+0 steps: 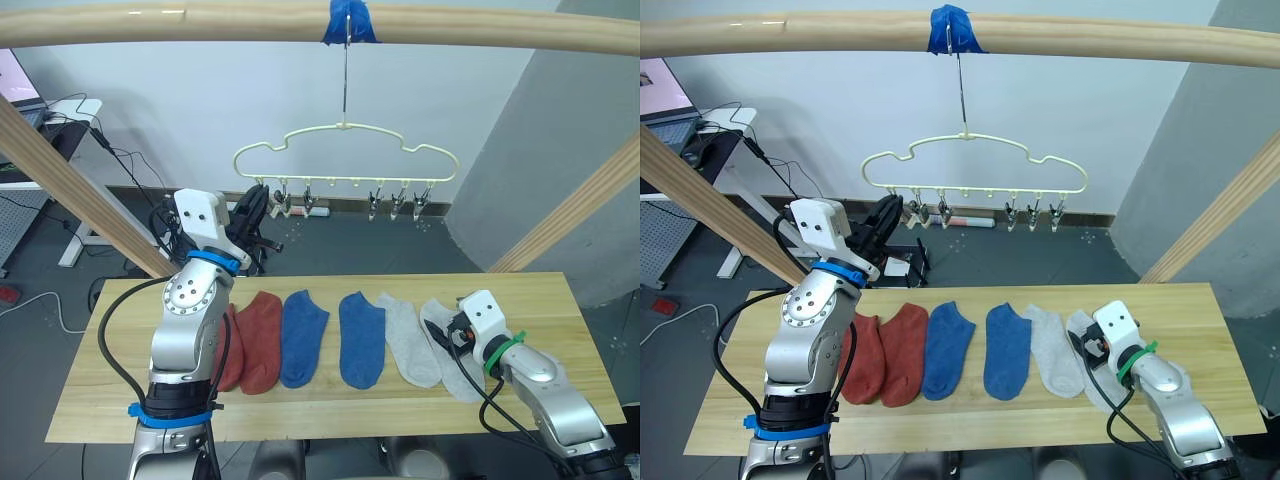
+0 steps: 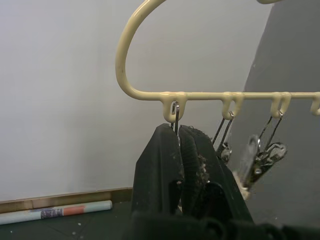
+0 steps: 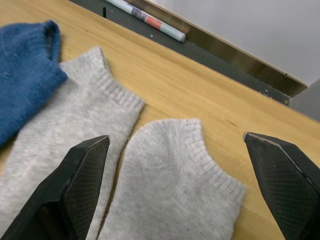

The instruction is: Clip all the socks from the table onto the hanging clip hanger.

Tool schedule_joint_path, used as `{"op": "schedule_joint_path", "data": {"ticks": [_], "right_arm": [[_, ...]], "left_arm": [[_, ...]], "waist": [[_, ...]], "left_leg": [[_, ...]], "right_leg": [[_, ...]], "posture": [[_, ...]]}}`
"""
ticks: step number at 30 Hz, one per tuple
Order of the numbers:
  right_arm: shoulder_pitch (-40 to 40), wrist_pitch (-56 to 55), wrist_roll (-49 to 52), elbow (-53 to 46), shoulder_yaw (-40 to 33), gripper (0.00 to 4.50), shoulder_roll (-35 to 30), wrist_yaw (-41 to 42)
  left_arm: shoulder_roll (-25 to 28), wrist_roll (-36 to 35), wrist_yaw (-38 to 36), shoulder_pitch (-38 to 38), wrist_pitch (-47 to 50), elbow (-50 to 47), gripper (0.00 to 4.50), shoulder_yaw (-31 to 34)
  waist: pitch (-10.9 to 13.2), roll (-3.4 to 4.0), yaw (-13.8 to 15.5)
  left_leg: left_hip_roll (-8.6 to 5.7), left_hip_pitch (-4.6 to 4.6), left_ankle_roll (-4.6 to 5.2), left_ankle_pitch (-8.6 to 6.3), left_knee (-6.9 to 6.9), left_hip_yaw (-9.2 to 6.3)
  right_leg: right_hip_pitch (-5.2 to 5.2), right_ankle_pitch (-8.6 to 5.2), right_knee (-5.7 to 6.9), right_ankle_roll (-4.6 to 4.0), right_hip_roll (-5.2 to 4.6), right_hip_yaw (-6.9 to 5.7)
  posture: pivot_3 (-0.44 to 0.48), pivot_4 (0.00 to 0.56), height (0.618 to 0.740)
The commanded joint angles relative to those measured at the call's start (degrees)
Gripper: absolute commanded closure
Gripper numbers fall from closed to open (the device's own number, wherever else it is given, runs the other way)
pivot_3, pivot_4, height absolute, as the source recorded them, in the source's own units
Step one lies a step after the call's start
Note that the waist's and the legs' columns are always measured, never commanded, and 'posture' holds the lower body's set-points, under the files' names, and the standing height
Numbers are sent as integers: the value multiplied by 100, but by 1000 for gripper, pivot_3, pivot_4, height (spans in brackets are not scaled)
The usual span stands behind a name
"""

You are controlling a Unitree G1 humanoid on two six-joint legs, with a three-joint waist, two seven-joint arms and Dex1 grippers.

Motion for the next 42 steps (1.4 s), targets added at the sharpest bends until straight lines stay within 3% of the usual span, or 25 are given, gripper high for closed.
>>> {"op": "schedule_joint_path", "data": {"ticks": [1,13,17,27,28,32,35,38,42], "right_arm": [[-13,-15,-41,307,-109,0,176,-100],[-19,651,102,794,-369,0,671,-172],[-56,622,55,889,-440,912,715,-155],[-29,323,-18,803,-463,4310,395,274],[-44,254,-22,700,-443,4469,298,382],[-118,142,-6,349,-369,4469,42,679],[-524,236,104,-578,-23,4469,-68,1062],[-1014,576,252,-1412,466,4469,158,1235],[-1409,888,240,-1814,925,4469,476,1177]], "left_arm": [[60,-98,-66,-15,25,-381,4489,26],[122,-157,-105,-2,160,-460,4489,88],[150,-322,-220,17,284,-497,4500,122],[546,-1080,-754,27,857,-582,4500,393],[562,-1222,-788,10,972,-623,4500,419],[597,-1595,-820,-34,1311,-750,4500,496],[610,-2392,-835,-105,1984,-918,4500,727],[676,-2880,-789,-135,2437,-1043,4500,883],[647,-3202,-575,-195,2725,-1139,4500,980]], "waist": [[7,3,1],[27,12,14],[27,11,17],[34,17,8],[36,18,8],[62,21,11],[86,29,-6],[131,14,-96],[139,1,-18]], "left_leg": [[0,0,0,0,0,-1],[0,2,0,0,1,-1],[0,3,0,0,1,-2],[0,6,0,0,-2,0],[1,6,0,0,-2,-1],[0,4,0,0,-1,-1],[1,4,0,0,-2,0],[4,4,-1,1,-1,4],[11,0,-4,2,-5,-19]], "right_leg": [[0,0,2,0,0,1],[1,0,5,0,0,4],[2,0,5,0,0,3],[1,0,5,0,1,3],[2,0,4,0,1,3],[1,0,4,0,0,3],[0,-1,5,1,0,4],[-8,-1,17,2,4,9],[-10,-2,23,0,14,-12]], "posture": [[-219,293,740],[-205,297,740],[-205,295,740],[-204,295,740],[-198,295,740],[-198,295,740],[-212,294,740],[-213,294,740],[-213,295,740]]}}
